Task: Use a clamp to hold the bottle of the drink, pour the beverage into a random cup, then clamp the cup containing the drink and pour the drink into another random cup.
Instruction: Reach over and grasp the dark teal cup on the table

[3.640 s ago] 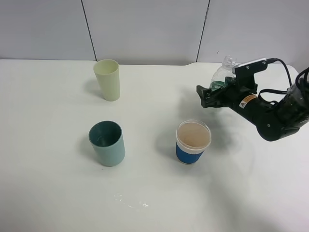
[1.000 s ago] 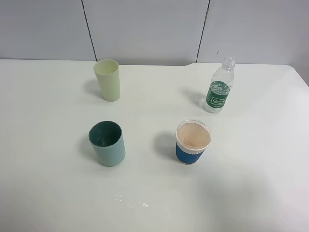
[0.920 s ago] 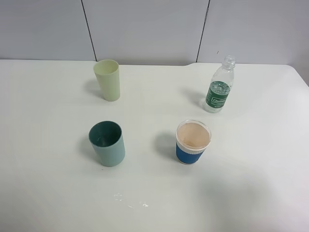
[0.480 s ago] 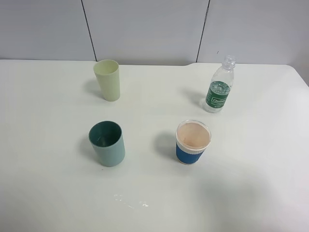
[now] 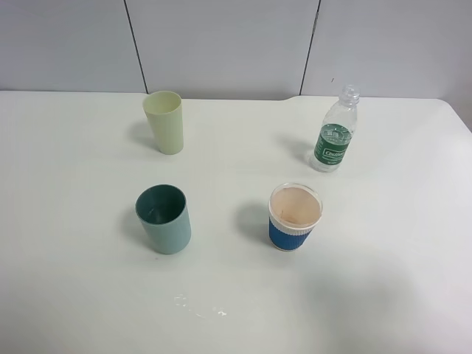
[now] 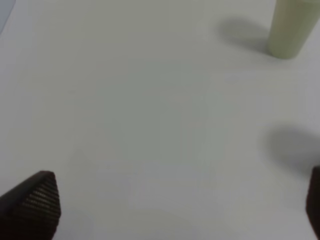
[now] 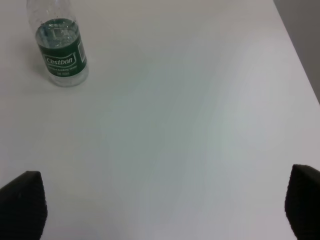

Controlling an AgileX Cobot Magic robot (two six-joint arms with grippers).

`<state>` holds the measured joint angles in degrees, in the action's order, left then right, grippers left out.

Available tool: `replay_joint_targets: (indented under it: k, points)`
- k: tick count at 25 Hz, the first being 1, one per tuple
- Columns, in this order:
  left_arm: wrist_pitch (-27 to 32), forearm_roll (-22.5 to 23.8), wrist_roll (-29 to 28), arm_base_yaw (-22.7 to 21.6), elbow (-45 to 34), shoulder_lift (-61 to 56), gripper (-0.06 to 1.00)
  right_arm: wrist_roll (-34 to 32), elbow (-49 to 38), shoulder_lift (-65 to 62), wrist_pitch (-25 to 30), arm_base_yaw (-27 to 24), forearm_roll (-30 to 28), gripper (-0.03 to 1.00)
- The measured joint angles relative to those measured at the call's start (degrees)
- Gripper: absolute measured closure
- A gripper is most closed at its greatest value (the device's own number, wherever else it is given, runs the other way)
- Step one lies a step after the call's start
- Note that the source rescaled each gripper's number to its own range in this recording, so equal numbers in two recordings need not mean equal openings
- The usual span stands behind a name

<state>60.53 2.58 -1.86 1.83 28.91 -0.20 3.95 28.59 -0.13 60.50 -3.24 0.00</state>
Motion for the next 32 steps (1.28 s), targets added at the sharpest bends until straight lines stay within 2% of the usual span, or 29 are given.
replay_joint_targets:
  k: [32]
  points:
    - [0.0,0.0,0.0,0.0,0.0,0.0,-0.06,0.0,0.0,0.0,0.0,0.0,0.0,-0.03]
